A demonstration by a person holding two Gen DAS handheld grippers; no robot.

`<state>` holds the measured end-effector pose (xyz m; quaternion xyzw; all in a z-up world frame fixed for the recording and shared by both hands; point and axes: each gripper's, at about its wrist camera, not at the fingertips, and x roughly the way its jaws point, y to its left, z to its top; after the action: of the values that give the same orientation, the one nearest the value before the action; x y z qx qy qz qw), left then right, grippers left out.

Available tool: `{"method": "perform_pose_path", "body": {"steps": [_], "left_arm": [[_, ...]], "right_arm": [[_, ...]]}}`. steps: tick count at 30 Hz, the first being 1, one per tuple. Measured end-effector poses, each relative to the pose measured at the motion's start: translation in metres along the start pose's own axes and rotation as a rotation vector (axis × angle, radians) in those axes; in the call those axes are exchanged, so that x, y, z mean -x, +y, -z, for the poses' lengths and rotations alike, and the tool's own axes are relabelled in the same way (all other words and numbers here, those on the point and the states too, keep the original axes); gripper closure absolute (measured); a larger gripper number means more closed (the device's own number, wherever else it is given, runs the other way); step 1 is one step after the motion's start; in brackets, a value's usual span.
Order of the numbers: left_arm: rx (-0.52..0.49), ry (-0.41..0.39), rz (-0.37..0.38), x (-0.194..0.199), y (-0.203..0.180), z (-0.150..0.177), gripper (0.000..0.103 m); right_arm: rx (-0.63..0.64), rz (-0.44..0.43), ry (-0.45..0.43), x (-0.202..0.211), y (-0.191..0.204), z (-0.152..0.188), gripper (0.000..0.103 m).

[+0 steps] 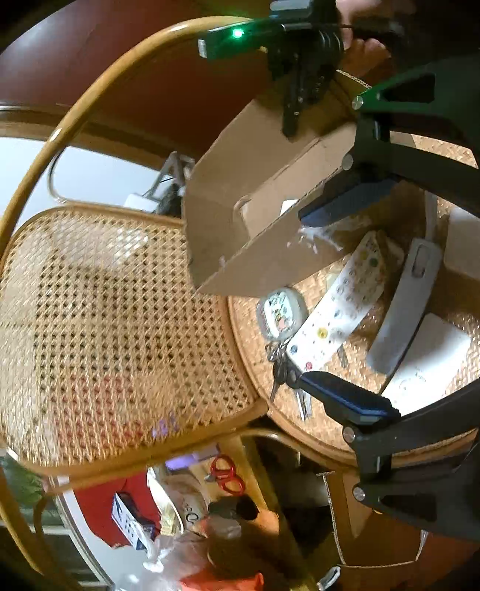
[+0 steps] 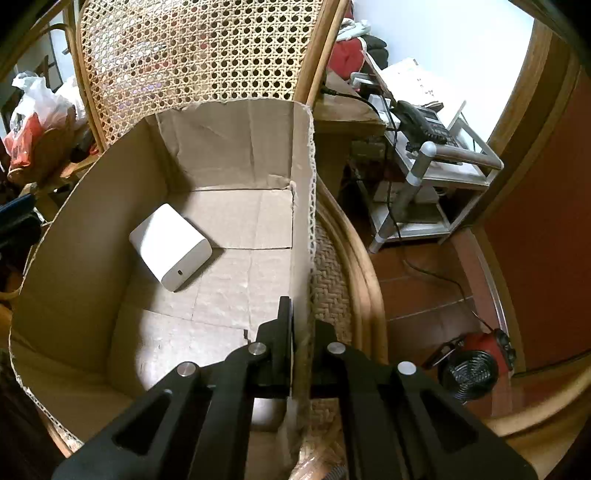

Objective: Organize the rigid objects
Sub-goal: 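Grasp the white remote with colored buttons with the left gripper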

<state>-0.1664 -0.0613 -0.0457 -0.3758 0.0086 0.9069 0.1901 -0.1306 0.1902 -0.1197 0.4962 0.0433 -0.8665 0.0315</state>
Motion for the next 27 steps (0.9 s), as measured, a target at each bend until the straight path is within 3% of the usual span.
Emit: {"method": "perform_pose_path", "body": {"steps": [5, 8, 16, 22, 25, 27], "left_arm": [[0.005, 0.05, -0.09, -0.01, 0.013, 0.001, 0.023], [0.065, 0.103, -0.062, -0.029, 0.023, 0.004, 0.023], [0.07, 0.226, -0.152, -0.085, 0.019, 0.006, 0.024], [0.122, 0.278, -0.123, -0.118, 0.025, 0.01, 0.023], [0.13, 0.31, -0.097, -0.131, 0.019, 0.012, 0.03], [0.098, 0.311, -0.123, -0.134, 0.01, 0.011, 0.049]], "right_arm": [[-0.01, 0.002, -0.001, 0.0, -0.002, 0.0, 0.098], [-0.027, 0.022, 0.001, 0.002, -0.004, 0.002, 0.098], [-0.06, 0.05, -0.001, 0.004, -0.008, 0.006, 0.098], [-0.051, 0.048, -0.002, 0.004, -0.005, 0.005, 0.098], [-0.048, 0.048, -0.007, 0.005, -0.005, 0.006, 0.098], [-0.046, 0.047, -0.009, 0.006, -0.005, 0.006, 0.098]]}}
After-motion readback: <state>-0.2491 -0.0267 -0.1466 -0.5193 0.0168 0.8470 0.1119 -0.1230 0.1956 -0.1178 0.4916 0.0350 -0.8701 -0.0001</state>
